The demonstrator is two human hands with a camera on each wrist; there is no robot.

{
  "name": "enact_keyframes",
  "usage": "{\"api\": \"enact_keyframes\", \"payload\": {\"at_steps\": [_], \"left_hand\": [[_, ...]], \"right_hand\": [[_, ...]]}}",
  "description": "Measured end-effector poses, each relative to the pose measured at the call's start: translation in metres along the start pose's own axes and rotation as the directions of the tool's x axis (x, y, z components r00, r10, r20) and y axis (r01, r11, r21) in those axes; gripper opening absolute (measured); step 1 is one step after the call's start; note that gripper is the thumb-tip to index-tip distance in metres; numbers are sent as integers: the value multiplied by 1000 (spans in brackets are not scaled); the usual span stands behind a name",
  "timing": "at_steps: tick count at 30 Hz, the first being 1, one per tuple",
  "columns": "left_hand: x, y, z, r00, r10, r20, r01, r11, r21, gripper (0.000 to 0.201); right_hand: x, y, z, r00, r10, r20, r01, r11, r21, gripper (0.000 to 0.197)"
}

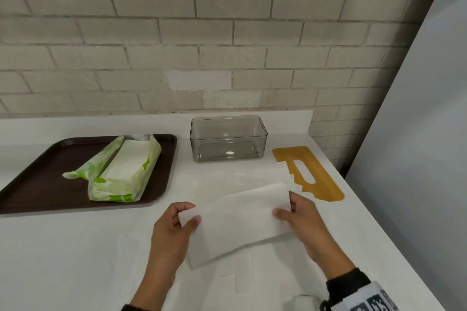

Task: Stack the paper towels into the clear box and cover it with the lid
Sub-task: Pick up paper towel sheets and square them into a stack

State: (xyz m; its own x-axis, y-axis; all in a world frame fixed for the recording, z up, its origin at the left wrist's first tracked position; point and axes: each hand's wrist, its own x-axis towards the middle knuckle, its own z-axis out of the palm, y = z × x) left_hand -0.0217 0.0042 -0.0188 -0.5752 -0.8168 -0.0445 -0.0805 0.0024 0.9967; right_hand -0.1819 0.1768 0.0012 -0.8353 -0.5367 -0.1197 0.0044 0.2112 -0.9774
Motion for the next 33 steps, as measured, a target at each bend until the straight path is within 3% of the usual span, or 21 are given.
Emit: {"api": "enact_keyframes", "payload": {"at_steps": [2,4,6,8,10,12,15,18,21,26,31,33], "left_hand": [[1,5,-15,981,-17,191,-20,982,190,29],[-4,17,-16,922,-67,382,-85,926,367,27],[-13,31,-2,898,13,439,-193,910,367,22],[-21,42,18,918,144,370,-254,929,269,19],[-24,48,35,951,194,240,-225,968,110,18],[-24,48,46,972,200,122,-198,980,-23,18],[-22,46,56,977,211,36,-206,972,-108,22],[-22,51,62,966,257,31,-252,962,-103,29],[-21,52,65,960,280,32,-277,958,-80,31],[-19,38,72,978,195,79,-194,981,-18,37],[-21,44,77,965,250,73,-245,967,-76,39],[-21,37,78,973,213,91,-204,974,-94,37]], "right_hand": [[1,-22,-10,996,-84,24,85,996,-37,21],[-1,-48,-13,977,-191,94,198,978,-67,19],[-4,-74,-9,941,-253,224,281,954,-103,18],[-8,-94,-4,907,-305,290,338,938,-72,19],[-9,-99,3,917,-355,181,347,935,72,25],[-9,-90,11,953,-299,57,277,930,241,32],[-16,-64,33,982,-164,97,139,964,227,31],[-19,-62,42,973,-228,-28,230,971,64,25],[-15,-61,40,956,-273,-111,279,959,45,36],[-13,-39,46,975,-205,-92,199,978,-65,38],[-11,-42,39,948,-292,-127,295,955,12,38],[-9,-34,39,965,-253,-77,252,968,-10,41]]}}
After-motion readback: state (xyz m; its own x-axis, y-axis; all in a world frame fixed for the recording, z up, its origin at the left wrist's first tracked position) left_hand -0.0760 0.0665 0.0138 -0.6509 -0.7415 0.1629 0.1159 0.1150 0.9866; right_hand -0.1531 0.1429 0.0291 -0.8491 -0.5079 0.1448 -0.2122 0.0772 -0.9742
